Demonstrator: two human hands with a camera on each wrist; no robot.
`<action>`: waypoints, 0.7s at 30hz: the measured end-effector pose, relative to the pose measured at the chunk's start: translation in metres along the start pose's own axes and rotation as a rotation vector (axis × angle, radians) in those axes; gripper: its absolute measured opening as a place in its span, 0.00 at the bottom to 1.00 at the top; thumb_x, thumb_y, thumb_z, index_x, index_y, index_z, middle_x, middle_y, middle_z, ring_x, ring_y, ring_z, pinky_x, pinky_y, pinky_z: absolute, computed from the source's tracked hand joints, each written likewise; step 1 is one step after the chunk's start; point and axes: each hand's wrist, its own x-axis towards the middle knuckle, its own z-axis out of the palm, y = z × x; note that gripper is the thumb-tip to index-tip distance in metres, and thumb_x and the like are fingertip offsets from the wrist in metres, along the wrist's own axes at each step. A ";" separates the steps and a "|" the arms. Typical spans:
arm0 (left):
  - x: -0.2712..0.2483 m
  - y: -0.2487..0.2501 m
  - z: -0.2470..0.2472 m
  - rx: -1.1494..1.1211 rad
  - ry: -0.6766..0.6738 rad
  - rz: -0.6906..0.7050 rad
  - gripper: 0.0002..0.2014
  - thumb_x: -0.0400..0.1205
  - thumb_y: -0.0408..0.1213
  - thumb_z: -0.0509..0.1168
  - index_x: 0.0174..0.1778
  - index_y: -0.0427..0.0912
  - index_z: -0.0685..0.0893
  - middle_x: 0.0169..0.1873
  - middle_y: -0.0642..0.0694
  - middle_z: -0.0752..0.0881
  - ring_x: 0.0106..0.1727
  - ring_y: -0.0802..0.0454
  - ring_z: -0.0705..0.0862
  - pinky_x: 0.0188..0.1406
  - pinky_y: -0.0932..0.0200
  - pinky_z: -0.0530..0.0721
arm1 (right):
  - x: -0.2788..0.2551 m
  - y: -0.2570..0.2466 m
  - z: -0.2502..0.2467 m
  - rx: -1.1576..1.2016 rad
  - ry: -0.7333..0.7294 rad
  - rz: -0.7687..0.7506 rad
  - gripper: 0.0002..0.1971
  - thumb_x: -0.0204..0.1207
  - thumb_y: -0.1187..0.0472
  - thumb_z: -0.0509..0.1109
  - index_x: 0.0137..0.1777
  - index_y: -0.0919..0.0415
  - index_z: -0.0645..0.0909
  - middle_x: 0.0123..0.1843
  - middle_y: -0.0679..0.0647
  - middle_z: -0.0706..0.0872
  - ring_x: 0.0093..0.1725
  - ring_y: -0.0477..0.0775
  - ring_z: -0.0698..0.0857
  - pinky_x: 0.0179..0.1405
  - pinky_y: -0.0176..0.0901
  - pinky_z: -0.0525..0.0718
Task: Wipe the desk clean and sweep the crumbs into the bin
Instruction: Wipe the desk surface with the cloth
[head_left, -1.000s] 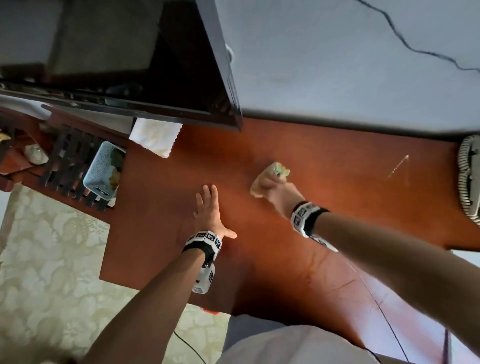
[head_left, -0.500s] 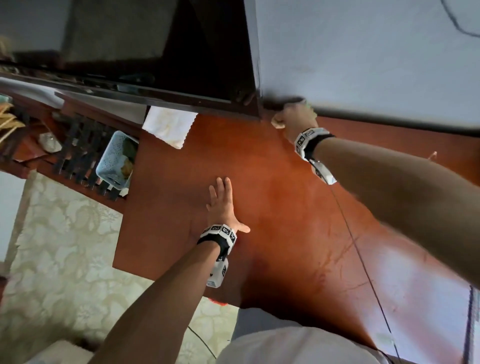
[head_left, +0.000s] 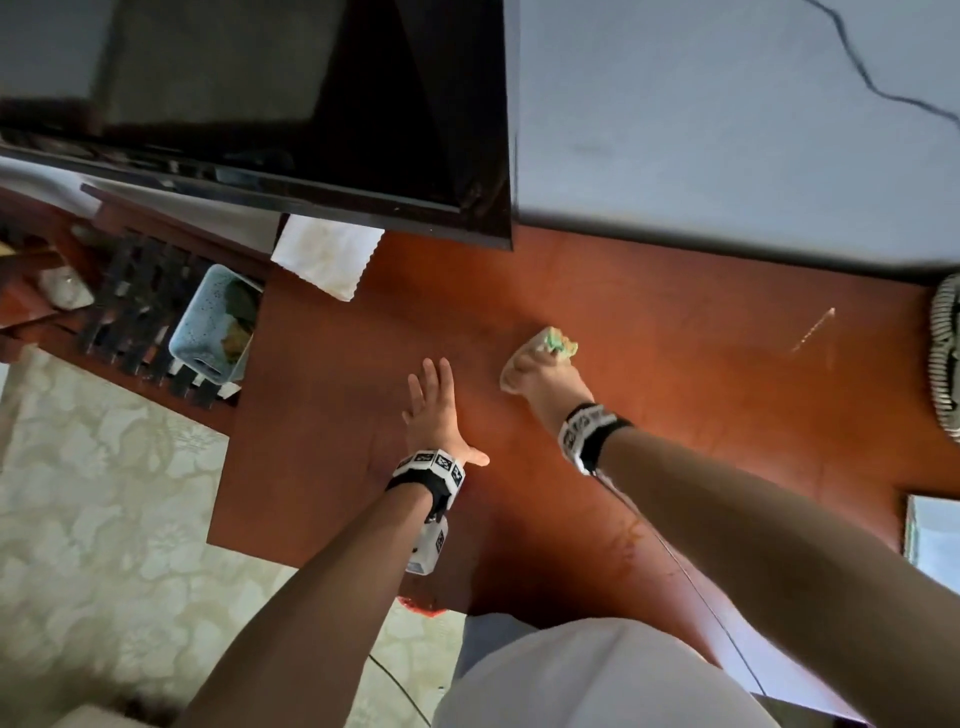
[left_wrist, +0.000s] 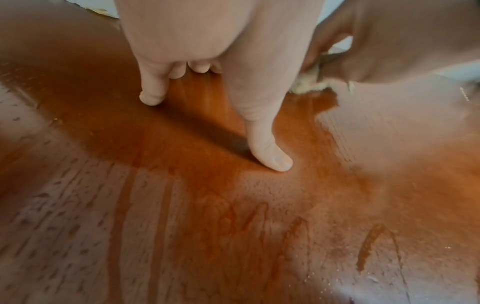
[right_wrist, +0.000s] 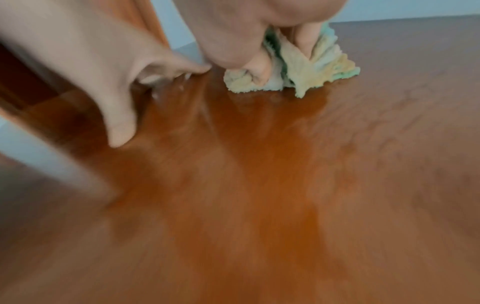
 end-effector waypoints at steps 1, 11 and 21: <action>0.000 0.001 0.000 -0.010 -0.003 0.005 0.82 0.55 0.53 0.90 0.88 0.50 0.31 0.88 0.50 0.31 0.89 0.40 0.35 0.83 0.28 0.61 | 0.019 0.007 -0.013 0.017 0.074 0.020 0.11 0.66 0.73 0.71 0.43 0.58 0.88 0.47 0.55 0.87 0.53 0.61 0.85 0.54 0.48 0.83; 0.007 -0.012 0.012 -0.047 0.005 0.019 0.82 0.56 0.54 0.90 0.86 0.54 0.26 0.86 0.53 0.26 0.89 0.42 0.32 0.83 0.27 0.56 | 0.136 0.024 -0.088 -0.122 0.056 0.233 0.20 0.68 0.78 0.63 0.49 0.51 0.80 0.49 0.64 0.85 0.57 0.70 0.82 0.54 0.66 0.82; 0.000 -0.004 -0.002 -0.009 -0.041 0.008 0.82 0.56 0.54 0.89 0.87 0.51 0.28 0.87 0.51 0.28 0.89 0.41 0.33 0.84 0.29 0.58 | -0.082 -0.002 0.041 -0.086 -0.001 -0.185 0.14 0.62 0.71 0.78 0.44 0.54 0.87 0.44 0.50 0.85 0.50 0.60 0.86 0.30 0.52 0.87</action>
